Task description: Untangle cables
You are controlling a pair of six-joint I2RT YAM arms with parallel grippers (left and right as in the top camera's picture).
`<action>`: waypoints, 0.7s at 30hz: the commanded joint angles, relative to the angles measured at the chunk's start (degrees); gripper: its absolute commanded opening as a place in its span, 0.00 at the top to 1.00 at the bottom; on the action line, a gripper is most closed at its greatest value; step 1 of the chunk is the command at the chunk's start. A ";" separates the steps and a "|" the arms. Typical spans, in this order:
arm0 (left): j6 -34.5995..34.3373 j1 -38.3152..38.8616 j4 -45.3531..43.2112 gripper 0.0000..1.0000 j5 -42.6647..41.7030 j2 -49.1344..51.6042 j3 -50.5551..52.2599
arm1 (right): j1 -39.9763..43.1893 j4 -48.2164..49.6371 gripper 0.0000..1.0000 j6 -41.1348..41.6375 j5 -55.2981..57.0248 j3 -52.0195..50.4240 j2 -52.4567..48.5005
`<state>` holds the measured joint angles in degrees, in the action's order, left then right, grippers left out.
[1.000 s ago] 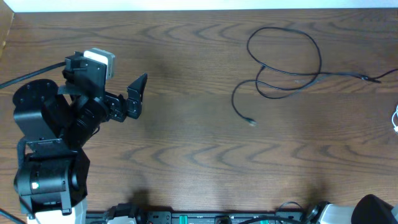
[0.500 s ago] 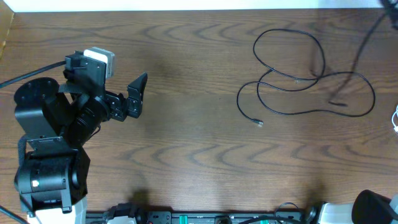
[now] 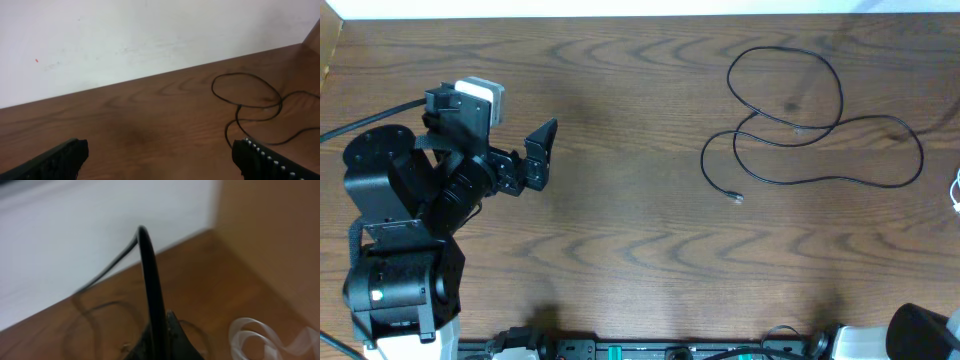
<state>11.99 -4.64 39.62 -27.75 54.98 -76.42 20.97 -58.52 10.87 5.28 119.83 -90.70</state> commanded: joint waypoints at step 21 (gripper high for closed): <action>-0.35 0.24 5.53 0.02 -0.26 0.00 -0.31 | 30.32 1.38 0.98 13.20 -37.48 0.04 -21.57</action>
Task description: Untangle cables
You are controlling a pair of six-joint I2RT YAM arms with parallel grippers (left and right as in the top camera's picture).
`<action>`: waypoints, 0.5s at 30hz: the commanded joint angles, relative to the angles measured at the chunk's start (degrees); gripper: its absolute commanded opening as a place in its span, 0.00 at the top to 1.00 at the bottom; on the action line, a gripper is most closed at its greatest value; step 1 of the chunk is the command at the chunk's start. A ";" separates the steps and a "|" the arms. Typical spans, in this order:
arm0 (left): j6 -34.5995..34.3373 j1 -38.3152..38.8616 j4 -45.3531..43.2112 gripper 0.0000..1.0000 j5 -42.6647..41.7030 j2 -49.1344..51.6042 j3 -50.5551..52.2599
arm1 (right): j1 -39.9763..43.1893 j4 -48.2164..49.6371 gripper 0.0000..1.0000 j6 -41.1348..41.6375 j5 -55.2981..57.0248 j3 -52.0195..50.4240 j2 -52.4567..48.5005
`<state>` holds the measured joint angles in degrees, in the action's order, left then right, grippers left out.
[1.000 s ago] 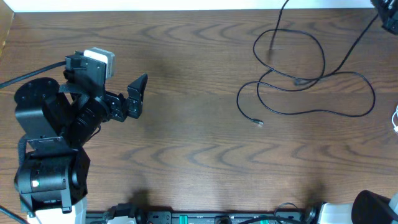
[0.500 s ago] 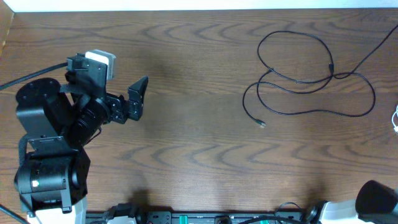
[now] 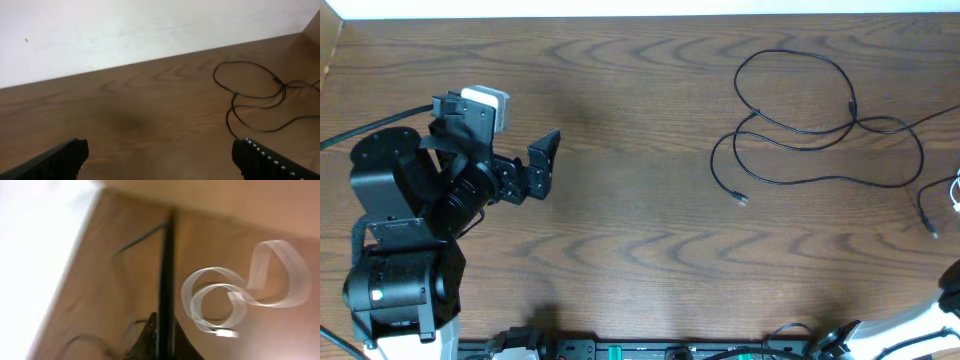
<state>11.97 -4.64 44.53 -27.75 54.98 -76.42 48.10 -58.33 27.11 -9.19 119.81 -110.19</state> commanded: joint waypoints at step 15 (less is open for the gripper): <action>-0.31 0.24 1.49 0.02 -0.26 0.00 -0.31 | 16.46 -5.46 0.99 2.47 -33.14 0.00 -4.52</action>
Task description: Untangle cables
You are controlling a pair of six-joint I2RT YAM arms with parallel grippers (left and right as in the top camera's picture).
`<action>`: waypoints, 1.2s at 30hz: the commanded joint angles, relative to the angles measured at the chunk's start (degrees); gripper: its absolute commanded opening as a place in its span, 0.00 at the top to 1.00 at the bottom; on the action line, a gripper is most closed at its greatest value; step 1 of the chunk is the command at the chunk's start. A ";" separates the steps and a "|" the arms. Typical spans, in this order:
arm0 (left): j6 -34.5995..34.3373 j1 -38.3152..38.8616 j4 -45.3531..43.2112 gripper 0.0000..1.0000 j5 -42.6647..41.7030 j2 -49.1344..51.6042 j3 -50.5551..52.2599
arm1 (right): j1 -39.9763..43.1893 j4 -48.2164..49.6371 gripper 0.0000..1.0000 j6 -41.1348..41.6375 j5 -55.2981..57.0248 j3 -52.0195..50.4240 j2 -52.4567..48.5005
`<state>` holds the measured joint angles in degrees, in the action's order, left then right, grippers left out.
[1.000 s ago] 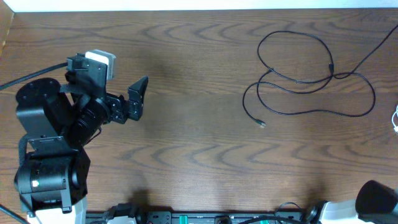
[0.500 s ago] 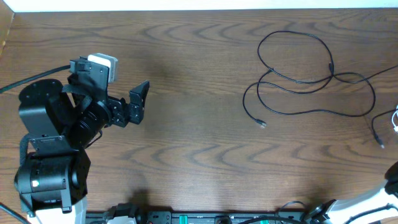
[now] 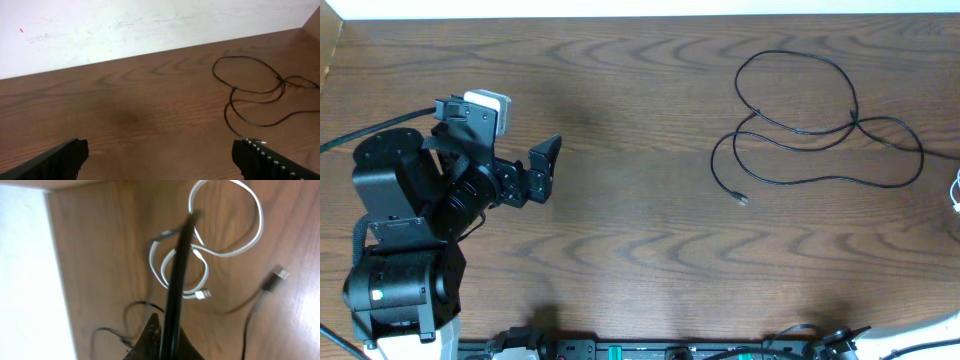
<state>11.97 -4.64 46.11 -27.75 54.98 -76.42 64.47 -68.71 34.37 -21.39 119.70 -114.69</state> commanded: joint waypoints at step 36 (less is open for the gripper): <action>-0.31 0.24 1.20 0.02 -0.28 0.00 -0.31 | -9.75 98.75 0.98 35.36 -66.34 1.38 4.46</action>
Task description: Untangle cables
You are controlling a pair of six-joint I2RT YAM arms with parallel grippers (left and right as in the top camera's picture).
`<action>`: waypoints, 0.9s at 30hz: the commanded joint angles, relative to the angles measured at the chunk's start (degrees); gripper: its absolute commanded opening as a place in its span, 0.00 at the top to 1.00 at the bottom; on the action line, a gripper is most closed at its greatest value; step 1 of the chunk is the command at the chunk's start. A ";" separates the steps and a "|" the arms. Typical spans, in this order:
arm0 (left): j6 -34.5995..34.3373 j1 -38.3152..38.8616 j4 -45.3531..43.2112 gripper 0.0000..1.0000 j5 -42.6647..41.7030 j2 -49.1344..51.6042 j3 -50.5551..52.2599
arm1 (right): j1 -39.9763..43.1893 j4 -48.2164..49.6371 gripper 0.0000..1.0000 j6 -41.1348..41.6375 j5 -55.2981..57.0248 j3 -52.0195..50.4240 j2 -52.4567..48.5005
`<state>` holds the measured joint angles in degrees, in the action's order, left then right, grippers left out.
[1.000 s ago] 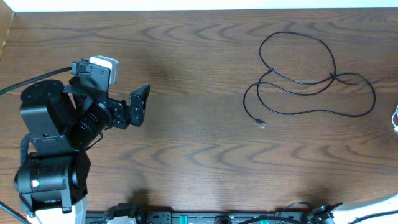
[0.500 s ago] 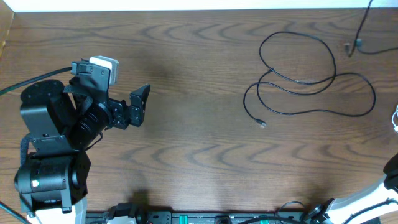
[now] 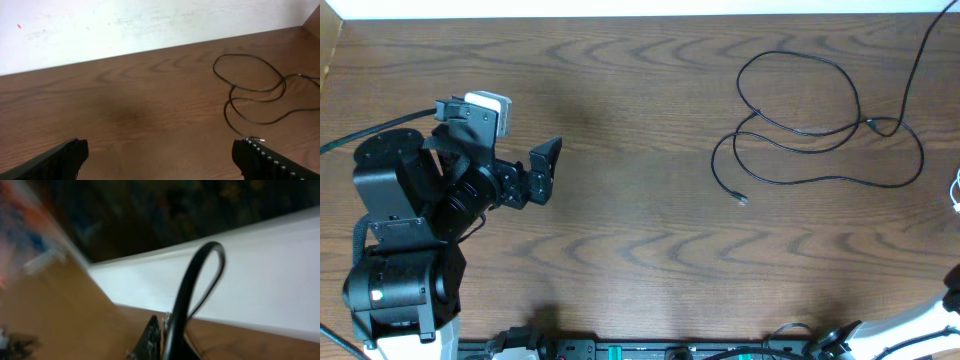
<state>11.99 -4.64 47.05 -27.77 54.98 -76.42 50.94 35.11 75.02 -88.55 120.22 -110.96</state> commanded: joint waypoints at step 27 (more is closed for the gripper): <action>-2.23 0.24 0.26 0.02 -0.26 0.00 -0.31 | 11.54 -82.71 0.98 -38.84 64.61 0.85 19.54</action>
<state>10.31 -4.64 47.37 -27.77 54.98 -76.40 66.06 -43.48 48.90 -43.44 120.64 -91.70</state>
